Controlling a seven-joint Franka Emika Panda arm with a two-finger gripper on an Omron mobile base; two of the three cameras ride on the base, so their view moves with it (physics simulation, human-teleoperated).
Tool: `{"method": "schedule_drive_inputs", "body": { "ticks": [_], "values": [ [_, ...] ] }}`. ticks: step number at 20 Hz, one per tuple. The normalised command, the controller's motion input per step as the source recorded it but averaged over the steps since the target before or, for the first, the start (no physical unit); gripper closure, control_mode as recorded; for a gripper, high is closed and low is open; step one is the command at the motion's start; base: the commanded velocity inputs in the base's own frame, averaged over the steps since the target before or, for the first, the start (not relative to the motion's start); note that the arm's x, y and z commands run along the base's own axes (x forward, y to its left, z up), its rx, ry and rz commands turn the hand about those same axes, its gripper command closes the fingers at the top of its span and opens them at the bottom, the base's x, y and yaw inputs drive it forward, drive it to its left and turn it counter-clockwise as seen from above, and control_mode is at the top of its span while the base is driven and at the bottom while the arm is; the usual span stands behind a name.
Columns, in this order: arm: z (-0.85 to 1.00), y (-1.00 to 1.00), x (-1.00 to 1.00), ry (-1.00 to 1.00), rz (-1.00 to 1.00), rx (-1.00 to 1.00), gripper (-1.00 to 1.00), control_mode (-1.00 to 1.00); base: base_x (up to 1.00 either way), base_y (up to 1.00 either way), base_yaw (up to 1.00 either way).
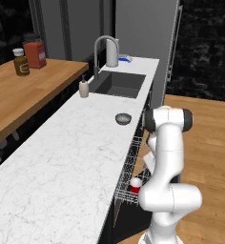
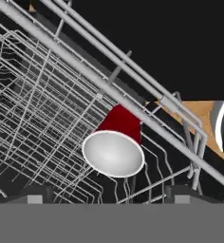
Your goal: Pick up the cup and bowl from the counter, place them in the dishwasher, and close the dishwasher door.
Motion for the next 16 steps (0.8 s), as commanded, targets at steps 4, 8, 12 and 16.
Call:
{"method": "schedule_drive_inputs", "body": {
  "ticks": [4,8,12,16],
  "values": [
    [1.0,0.0,-0.04,-0.24,0.0,0.13,-1.0,-1.0,0.0,0.0,0.0],
    [1.0,-0.06,0.0,-0.19,0.0,0.04,-1.0,-1.0,0.0,0.0,0.0],
    [1.0,-0.26,0.0,-0.1,0.01,0.0,-1.0,-1.0,0.0,0.0,0.0],
    [1.0,-0.34,0.0,-0.05,0.05,0.0,-1.0,-1.0,0.0,0.0,0.0]
  ]
}}
